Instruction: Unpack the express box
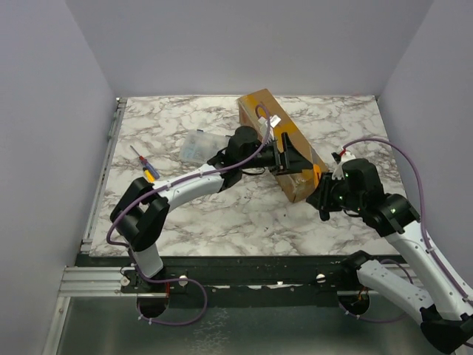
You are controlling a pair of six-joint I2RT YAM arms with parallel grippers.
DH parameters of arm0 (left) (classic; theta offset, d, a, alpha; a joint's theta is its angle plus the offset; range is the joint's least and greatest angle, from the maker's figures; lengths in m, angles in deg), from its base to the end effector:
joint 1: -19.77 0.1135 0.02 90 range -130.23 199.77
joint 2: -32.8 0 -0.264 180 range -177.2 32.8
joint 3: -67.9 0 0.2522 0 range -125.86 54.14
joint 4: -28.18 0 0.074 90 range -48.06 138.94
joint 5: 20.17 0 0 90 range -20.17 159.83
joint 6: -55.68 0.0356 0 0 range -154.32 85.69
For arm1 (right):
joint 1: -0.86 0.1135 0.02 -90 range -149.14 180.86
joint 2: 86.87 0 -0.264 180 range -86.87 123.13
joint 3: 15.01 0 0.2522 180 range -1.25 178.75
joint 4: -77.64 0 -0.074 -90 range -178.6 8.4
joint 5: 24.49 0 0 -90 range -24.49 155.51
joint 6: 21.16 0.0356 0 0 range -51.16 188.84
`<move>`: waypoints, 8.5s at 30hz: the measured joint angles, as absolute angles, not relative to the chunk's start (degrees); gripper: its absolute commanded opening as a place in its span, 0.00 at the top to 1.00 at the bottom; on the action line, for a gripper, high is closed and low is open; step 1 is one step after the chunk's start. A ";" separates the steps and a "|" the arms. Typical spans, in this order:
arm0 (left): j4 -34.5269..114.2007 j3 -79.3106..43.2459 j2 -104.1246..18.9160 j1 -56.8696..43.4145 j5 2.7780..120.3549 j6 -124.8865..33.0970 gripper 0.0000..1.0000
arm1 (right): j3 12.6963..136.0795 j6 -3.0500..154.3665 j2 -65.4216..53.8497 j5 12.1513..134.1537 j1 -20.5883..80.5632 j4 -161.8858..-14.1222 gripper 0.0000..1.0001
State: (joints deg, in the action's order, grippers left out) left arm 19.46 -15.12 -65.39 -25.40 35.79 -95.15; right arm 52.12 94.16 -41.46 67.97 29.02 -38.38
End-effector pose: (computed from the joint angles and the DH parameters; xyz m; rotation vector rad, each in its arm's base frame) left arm 0.2706 -0.3005 0.2972 0.2672 2.0392 -1.7807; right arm 0.1316 0.0722 0.3212 -0.0811 2.3641 0.5163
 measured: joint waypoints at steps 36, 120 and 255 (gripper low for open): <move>14.15 -20.95 -72.08 -34.82 46.69 -105.06 1.00 | 55.70 99.87 -45.68 59.12 29.00 -36.92 0.43; 41.80 -22.22 -74.18 -17.72 50.91 -81.82 0.40 | 62.32 90.23 -15.32 56.23 34.18 -30.65 1.00; 35.53 -20.14 -74.24 -19.25 44.92 -86.83 0.31 | 49.12 90.93 -21.02 55.93 43.38 -49.90 1.00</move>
